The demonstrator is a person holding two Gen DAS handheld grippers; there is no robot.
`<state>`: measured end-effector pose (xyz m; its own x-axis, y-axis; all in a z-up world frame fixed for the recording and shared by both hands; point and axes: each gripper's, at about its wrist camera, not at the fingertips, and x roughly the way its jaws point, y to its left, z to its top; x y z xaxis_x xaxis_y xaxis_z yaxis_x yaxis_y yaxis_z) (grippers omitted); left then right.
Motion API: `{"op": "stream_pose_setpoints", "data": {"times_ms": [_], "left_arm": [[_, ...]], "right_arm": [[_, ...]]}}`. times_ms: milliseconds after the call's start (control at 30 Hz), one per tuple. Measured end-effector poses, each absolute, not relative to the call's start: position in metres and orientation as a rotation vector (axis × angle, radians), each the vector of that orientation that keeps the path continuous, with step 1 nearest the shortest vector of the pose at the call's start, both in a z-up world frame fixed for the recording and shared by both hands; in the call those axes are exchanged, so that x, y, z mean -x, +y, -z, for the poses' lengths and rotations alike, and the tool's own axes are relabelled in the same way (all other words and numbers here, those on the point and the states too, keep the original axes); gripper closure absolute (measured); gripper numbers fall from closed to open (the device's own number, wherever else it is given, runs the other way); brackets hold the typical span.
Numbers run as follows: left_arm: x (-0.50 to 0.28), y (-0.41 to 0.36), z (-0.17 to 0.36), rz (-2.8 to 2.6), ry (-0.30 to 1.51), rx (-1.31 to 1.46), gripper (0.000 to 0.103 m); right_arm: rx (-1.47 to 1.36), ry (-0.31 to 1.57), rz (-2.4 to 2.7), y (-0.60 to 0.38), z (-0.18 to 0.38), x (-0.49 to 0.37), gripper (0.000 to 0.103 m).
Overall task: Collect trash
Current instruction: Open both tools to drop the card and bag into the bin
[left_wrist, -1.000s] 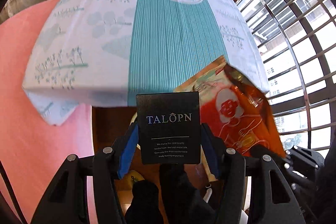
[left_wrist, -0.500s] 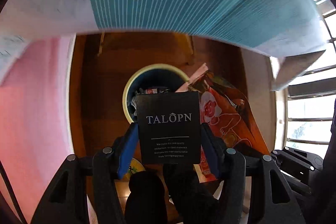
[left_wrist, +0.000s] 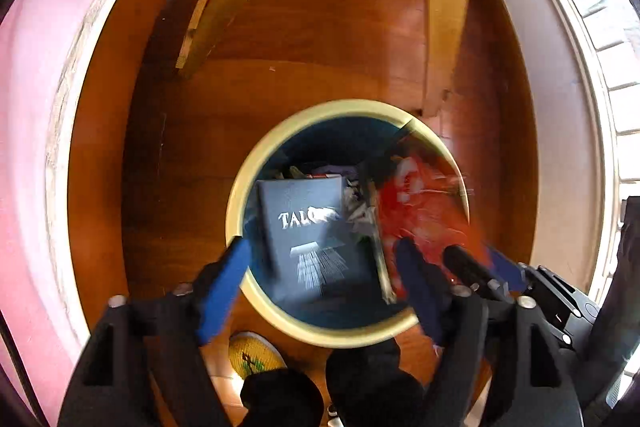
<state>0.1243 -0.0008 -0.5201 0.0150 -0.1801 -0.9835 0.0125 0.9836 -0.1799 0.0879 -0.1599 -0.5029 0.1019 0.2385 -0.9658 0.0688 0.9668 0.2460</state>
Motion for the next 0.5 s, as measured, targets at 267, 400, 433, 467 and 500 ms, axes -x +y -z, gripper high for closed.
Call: {"op": "stream_pose_setpoints", "data": {"times_ms": [267,400,433,467,500], "left_arm": [[-0.121,0.000,0.521,0.137,1.527,0.083,0.023],[-0.121,0.001,0.507,0.140,1.510,0.072,0.023],[-0.119,0.002,0.499,0.139,1.503,0.072,0.023],[-0.119,0.004,0.493,0.138,1.499,0.072,0.023],[-0.118,0.005,0.484,0.136,1.495,0.073,0.023]], "right_arm": [[-0.272,1.484,-0.104,-0.165,0.509,-0.090,0.040],[-0.279,1.486,-0.100,-0.165,0.496,-0.087,0.040],[-0.272,1.487,-0.098,-0.164,0.490,-0.086,0.040],[-0.267,1.487,-0.097,-0.163,0.483,-0.085,0.040],[-0.264,1.489,-0.096,-0.162,0.475,-0.084,0.040]]}}
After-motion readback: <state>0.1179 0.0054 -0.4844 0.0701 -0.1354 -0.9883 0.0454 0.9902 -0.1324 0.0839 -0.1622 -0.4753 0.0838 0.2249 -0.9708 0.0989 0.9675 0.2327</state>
